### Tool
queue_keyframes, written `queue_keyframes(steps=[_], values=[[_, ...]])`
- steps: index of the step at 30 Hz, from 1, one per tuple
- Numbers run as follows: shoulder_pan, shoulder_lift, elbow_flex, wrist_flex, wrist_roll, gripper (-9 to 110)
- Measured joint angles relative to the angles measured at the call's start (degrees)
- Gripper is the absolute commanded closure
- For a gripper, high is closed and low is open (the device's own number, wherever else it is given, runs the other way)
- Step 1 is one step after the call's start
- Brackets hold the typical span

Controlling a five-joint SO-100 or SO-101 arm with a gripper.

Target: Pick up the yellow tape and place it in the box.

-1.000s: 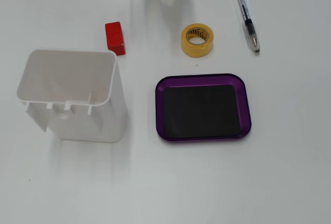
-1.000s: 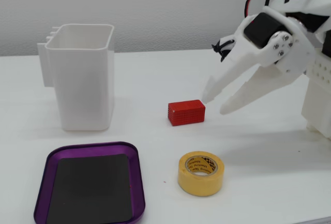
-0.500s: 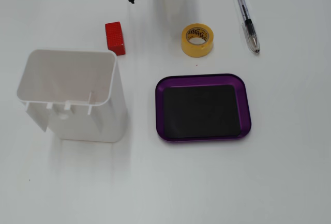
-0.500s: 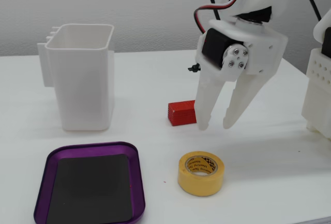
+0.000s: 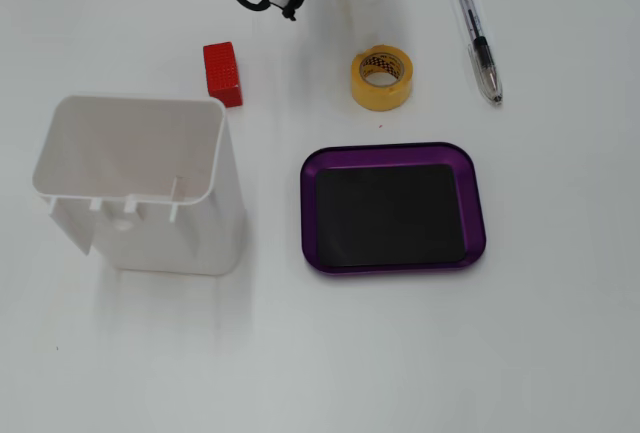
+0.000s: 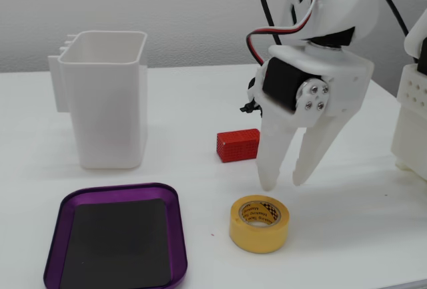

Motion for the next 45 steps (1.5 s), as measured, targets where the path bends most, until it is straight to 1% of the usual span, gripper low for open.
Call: queue_keyframes(steps=[3, 14, 20, 25, 27, 29, 33, 37, 45], values=[[-2.3, -0.2, 0.0, -2.0, 1.2, 90], [-2.3, -1.1, 0.7, -3.9, 1.9, 90], [-2.5, -5.6, 4.8, -9.3, 1.9, 90], [-2.3, -10.2, 4.7, -10.5, 1.9, 91], [-2.3, -11.6, 4.7, -10.5, 1.8, 95], [-2.3, -12.3, 4.7, -10.5, 1.4, 103], [-2.6, -13.5, 3.9, -10.5, 0.5, 102], [-2.7, -11.0, 0.9, -10.3, 0.3, 102], [-2.6, 0.0, -2.5, -10.8, 0.2, 102]])
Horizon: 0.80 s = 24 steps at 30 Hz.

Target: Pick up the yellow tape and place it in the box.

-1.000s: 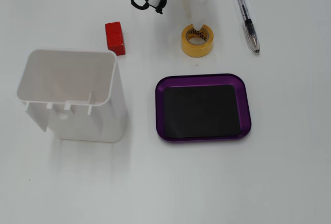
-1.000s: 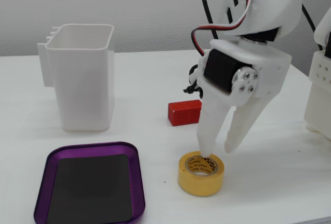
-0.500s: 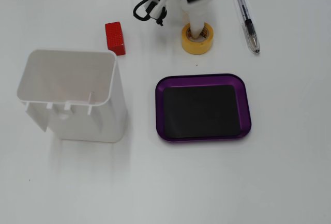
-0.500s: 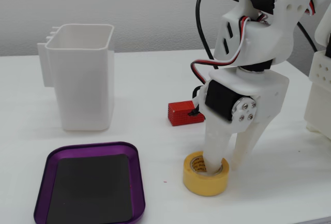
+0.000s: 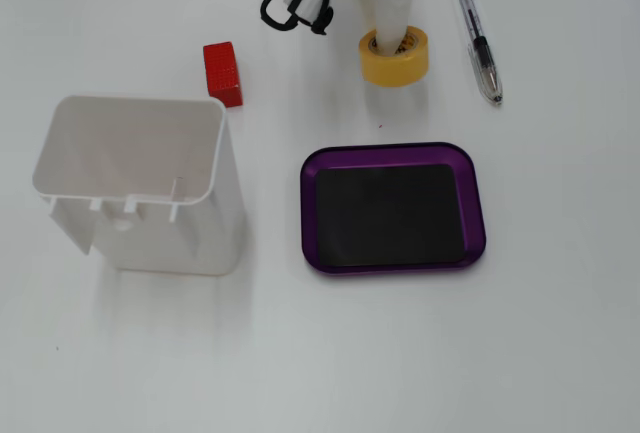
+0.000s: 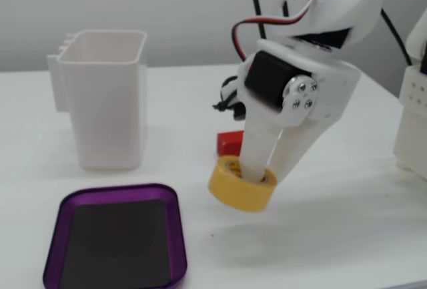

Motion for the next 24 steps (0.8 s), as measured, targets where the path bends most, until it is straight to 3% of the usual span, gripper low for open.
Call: queue_keyframes(steps=[6, 12, 24], values=[[0.0, 2.6, -2.4, -10.7, 0.0, 102], [0.1, -8.1, -5.7, -20.3, 0.0, 102], [6.7, -33.7, -21.4, -22.2, 0.1, 102]])
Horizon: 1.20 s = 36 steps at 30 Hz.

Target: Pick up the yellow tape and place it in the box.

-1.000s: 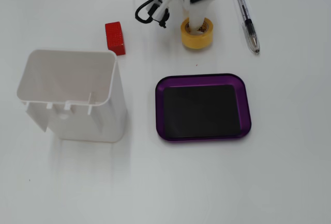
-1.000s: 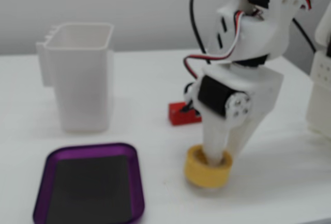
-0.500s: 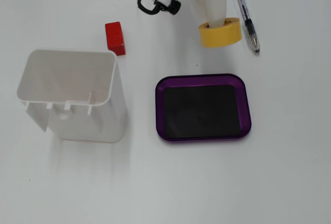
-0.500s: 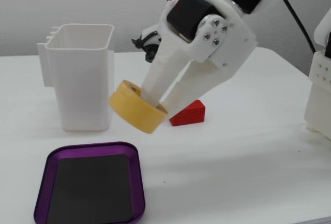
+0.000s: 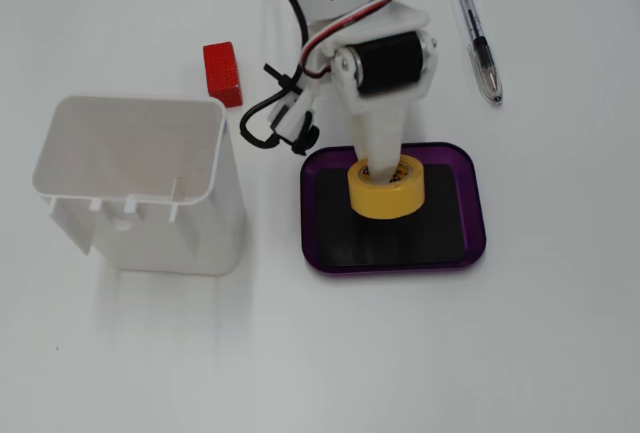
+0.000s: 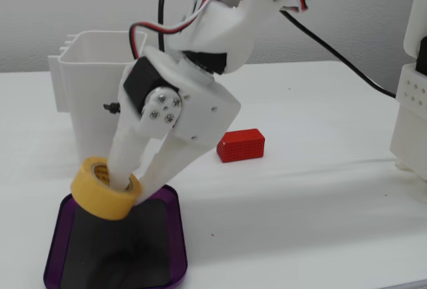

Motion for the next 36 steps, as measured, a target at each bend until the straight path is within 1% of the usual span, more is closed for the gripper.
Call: queue_keyframes(steps=[6, 11, 15, 21, 27, 31, 36], values=[[1.4, -2.5, -0.3, 1.2, 0.0, 100], [0.8, 0.1, -0.6, 9.0, 0.0, 91], [1.1, 7.4, -0.6, 14.9, 0.0, 90], [1.0, 23.6, -0.6, 24.7, 0.0, 89], [1.2, 45.5, -0.2, 33.9, 0.0, 89], [2.2, 61.7, 7.3, 39.1, 0.0, 89], [7.9, 81.1, 21.4, 40.3, 0.0, 89]])
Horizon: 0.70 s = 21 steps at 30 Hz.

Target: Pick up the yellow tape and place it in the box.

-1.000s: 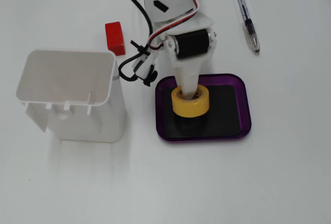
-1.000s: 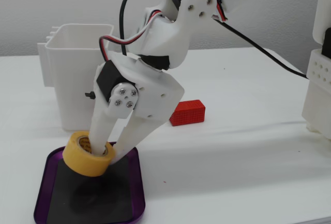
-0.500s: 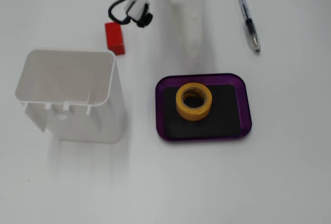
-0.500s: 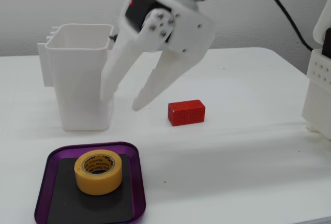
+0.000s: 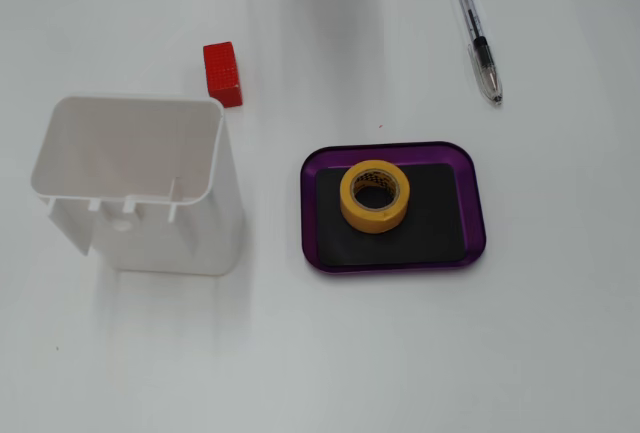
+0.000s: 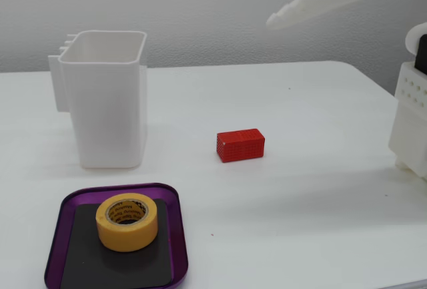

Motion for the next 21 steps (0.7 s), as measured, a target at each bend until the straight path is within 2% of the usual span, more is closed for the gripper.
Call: queue_keyframes(steps=[7, 10, 16, 21], values=[[4.9, 22.6, 22.5, 0.4, 0.4, 89], [5.4, 22.9, 29.5, 1.4, 1.4, 89], [5.5, 22.9, 36.7, 1.8, 14.9, 89], [5.5, 22.9, 40.9, 1.8, 17.1, 89]])
